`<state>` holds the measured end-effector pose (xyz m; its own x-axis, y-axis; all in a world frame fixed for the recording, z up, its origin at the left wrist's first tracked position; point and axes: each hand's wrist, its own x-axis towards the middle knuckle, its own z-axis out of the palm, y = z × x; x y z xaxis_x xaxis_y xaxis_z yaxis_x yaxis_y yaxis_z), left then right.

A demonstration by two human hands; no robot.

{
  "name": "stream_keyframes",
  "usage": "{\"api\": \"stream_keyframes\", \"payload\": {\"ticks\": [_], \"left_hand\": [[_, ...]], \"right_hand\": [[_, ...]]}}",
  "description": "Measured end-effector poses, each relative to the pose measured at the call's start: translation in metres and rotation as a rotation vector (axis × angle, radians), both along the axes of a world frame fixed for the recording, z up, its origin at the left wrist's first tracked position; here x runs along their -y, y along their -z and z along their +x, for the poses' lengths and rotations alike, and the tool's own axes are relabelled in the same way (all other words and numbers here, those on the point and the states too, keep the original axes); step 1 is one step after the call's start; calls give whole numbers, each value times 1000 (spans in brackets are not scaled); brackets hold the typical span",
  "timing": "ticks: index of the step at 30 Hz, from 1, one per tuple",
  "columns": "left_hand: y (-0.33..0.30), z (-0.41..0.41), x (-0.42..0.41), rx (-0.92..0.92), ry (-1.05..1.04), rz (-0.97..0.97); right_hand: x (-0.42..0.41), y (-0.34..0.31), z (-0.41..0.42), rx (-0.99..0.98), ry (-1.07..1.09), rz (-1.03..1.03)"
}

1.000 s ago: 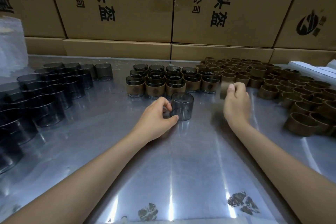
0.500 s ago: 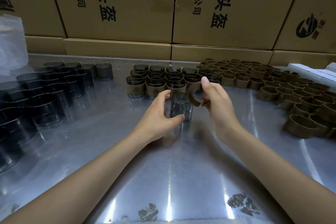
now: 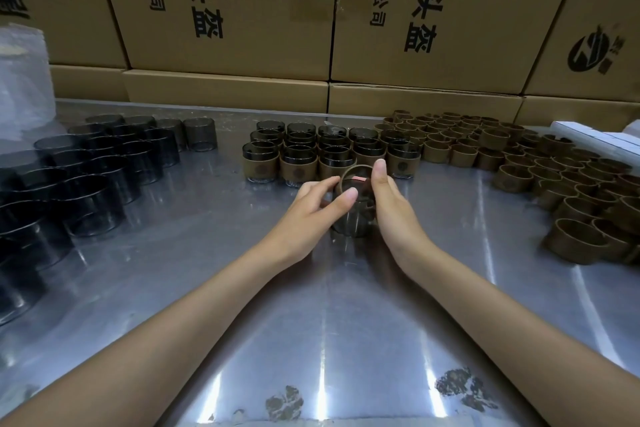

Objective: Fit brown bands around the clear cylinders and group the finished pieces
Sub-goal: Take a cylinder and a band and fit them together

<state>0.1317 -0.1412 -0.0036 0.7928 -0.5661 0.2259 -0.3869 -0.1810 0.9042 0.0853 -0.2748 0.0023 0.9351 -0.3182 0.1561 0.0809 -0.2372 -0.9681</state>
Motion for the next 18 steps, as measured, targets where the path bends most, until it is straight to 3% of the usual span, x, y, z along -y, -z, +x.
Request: {"api": "stream_keyframes", "payload": {"ticks": [10,15,18], "left_hand": [[6,2,1,-77,45,-8],[4,-2,1,-59,67,-5],[0,-6,2,-160,79,-96]], "right_hand": [[22,5,-4,-56,-218,-359],[12,2,-2,15,-166,-172],[6,2,-1,51,-153,1]]}}
